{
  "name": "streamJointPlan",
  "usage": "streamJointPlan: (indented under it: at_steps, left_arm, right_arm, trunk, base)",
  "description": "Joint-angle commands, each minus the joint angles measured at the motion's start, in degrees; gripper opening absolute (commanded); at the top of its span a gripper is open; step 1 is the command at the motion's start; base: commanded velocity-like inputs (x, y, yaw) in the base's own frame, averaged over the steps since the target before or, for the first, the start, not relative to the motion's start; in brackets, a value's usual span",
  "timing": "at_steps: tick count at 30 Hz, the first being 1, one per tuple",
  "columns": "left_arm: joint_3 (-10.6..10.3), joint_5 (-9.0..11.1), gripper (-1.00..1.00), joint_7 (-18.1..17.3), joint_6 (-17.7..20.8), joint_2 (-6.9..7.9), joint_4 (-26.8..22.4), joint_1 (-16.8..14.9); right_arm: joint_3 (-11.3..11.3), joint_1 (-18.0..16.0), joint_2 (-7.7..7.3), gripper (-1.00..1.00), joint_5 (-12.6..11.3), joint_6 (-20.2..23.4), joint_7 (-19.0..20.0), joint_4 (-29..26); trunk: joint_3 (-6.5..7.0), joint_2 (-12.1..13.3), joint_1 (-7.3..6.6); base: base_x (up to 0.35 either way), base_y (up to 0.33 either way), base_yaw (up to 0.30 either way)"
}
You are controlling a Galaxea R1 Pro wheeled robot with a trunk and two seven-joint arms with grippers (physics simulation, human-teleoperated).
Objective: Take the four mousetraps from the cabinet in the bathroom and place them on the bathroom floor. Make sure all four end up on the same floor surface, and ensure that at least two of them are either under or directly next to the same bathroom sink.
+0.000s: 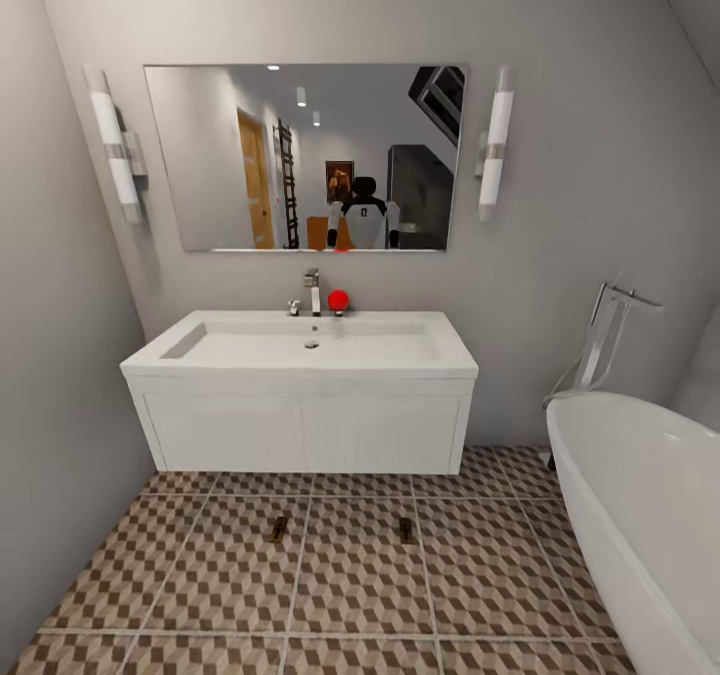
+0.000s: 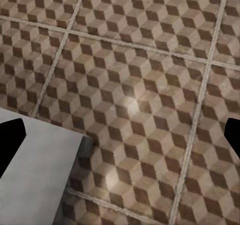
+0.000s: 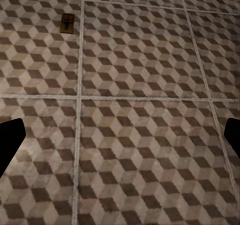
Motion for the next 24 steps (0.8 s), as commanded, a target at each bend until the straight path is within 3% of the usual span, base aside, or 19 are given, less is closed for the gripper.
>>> streamJointPlan:
  at_steps: [1,24]
  left_arm:
    - [-0.5,0.2,1.0,0.1,-0.3,-0.06,0.2,-0.1]
    - [-0.5,0.2,1.0,0.5,-0.4,-0.03,0.2,-0.1]
  right_arm:
    - [-0.1,-0.1,0.0,1.0,0.5,-0.3,-0.4,0.2]
    - [-0.1,-0.1,0.04,1.0,0.5,-0.1,-0.4,0.2]
  trunk:
    - [0.13,0.4,-0.23]
    - [4.25,9.6,-5.28]
  base:
    - [0.0,0.0,0.0]
    - [0.0,0.0,0.0]
